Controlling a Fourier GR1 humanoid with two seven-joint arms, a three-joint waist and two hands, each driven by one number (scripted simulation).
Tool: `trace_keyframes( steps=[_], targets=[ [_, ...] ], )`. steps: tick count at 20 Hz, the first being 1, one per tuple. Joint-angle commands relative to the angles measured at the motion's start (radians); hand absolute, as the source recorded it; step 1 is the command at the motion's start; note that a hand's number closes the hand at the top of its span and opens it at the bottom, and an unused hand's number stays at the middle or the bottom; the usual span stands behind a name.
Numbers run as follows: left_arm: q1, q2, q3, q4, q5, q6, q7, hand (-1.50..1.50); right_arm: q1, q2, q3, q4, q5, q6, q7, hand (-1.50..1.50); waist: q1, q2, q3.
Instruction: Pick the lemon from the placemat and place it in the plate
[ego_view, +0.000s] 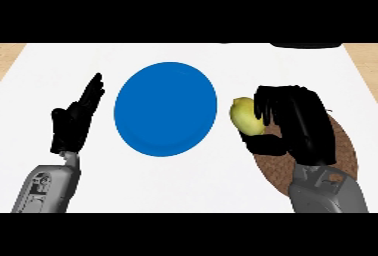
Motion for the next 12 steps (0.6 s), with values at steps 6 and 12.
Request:
trace_keyframes(
  steps=[6,12],
  targets=[
    [-0.016,-0.037,-0.007,0.048,-0.028,0.021,-0.04,0.0,-0.322,0.069,0.076,0.394,-0.141,-0.144,0.132,1.5,0.018,0.009,0.001],
    [-0.024,-0.049,-0.026,0.005,-0.039,0.015,-0.004,0.0,-0.487,0.069,0.22,0.663,-0.263,-0.308,0.183,1.5,0.028,0.008,0.001]
  ],
)
